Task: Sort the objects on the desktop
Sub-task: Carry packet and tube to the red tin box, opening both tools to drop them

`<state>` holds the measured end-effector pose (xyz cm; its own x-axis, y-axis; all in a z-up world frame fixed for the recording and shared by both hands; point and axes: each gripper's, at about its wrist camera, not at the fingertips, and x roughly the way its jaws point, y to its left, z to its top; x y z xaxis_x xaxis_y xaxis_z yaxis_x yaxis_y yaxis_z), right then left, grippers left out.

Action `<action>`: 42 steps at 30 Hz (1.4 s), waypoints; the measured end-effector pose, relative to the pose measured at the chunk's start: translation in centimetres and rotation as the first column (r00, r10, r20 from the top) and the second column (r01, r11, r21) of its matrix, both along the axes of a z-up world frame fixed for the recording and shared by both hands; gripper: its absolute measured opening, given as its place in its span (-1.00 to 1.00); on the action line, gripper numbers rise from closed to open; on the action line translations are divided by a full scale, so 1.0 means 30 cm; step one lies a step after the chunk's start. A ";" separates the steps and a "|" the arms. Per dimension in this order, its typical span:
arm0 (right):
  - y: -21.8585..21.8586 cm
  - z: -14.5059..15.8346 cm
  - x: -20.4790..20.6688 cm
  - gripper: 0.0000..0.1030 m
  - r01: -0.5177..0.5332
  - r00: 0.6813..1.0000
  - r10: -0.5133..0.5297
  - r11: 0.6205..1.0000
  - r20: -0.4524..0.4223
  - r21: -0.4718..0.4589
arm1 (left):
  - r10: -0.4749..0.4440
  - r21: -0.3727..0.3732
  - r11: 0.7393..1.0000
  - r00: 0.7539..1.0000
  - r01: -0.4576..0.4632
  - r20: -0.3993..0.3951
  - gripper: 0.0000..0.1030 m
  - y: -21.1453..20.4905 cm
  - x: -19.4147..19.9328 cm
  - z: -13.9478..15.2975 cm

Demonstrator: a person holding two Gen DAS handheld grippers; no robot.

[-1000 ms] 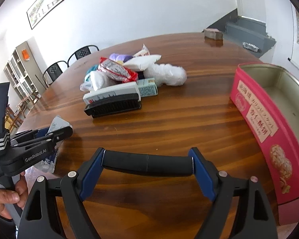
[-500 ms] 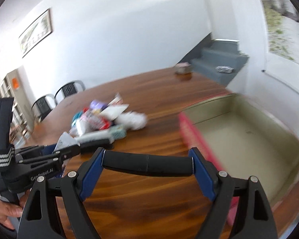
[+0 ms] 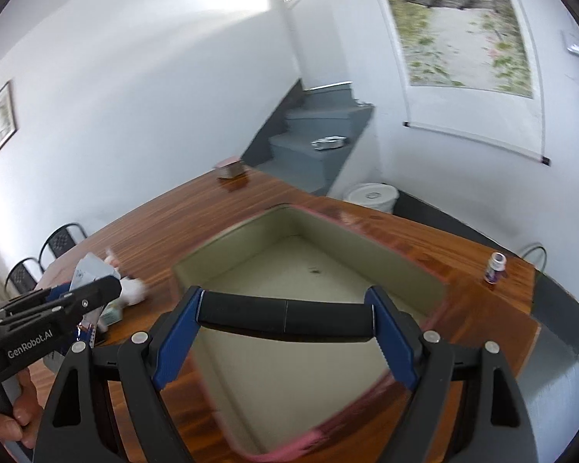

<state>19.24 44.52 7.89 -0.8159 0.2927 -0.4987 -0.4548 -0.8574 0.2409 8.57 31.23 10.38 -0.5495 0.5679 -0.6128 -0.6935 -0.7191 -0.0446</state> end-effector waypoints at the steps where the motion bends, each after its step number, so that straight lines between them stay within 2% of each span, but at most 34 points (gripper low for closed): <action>1: 0.012 -0.002 0.001 0.68 0.006 1.000 -0.006 1.000 0.001 -0.002 | -0.014 0.000 1.000 1.000 0.014 0.003 -0.32 0.029 -0.001 0.000; 7: 0.057 -0.013 -0.007 0.68 0.029 1.000 -0.029 1.000 0.006 0.001 | -0.069 0.000 0.998 0.998 0.069 0.016 -0.32 0.159 -0.007 -0.007; 15: 0.061 -0.024 -0.022 0.71 0.027 0.999 -0.028 0.999 0.034 0.023 | -0.081 -0.013 0.997 0.996 0.081 0.046 -0.26 0.226 -0.039 -0.040; 16: 0.063 -0.025 -0.025 0.74 0.027 0.999 -0.028 0.999 0.036 0.023 | -0.080 -0.015 0.997 0.996 0.081 0.046 -0.07 0.230 -0.043 -0.042; 17: 0.065 -0.027 -0.026 0.76 0.031 0.999 -0.032 0.999 0.035 0.021 | -0.078 -0.014 0.997 0.996 0.079 0.044 0.22 0.228 -0.043 -0.042; 19: 0.069 -0.029 -0.028 0.76 0.036 0.999 -0.036 0.999 0.035 0.016 | -0.059 -0.004 0.998 0.998 0.059 0.024 0.49 0.211 -0.047 -0.035; 20: 0.071 -0.032 -0.027 0.76 0.037 0.999 -0.038 0.999 0.035 0.013 | -0.049 -0.001 0.999 0.999 0.049 0.013 0.52 0.207 -0.047 -0.031; 23: 0.072 -0.039 -0.024 0.76 0.045 0.998 -0.045 0.999 0.031 -0.007 | -0.018 0.001 1.000 1.000 0.018 -0.010 0.53 0.179 -0.061 -0.017; 30: 0.046 -0.045 -0.019 0.76 0.050 0.999 -0.049 0.998 0.022 -0.047 | 0.018 0.024 1.000 1.000 -0.018 0.014 0.53 0.123 -0.092 0.004; 33: 0.026 -0.038 -0.017 0.76 0.047 0.999 -0.047 0.998 0.019 -0.048 | 0.016 0.050 0.999 1.000 -0.017 0.015 0.53 0.094 -0.088 0.024; 37: -0.015 -0.023 -0.015 0.77 0.043 0.999 -0.043 0.998 0.016 -0.036 | 0.012 0.071 0.997 1.000 -0.010 -0.024 0.53 0.065 -0.069 0.059; 40: -0.042 -0.011 -0.016 0.76 0.039 0.999 -0.039 0.999 0.015 -0.028 | -0.004 0.097 0.995 0.999 0.007 -0.032 0.65 0.031 -0.060 0.079; 42: -0.061 -0.002 -0.020 0.77 0.034 0.999 -0.034 0.999 0.015 -0.020 | 0.002 0.118 0.993 1.000 0.001 -0.031 0.65 0.005 -0.063 0.093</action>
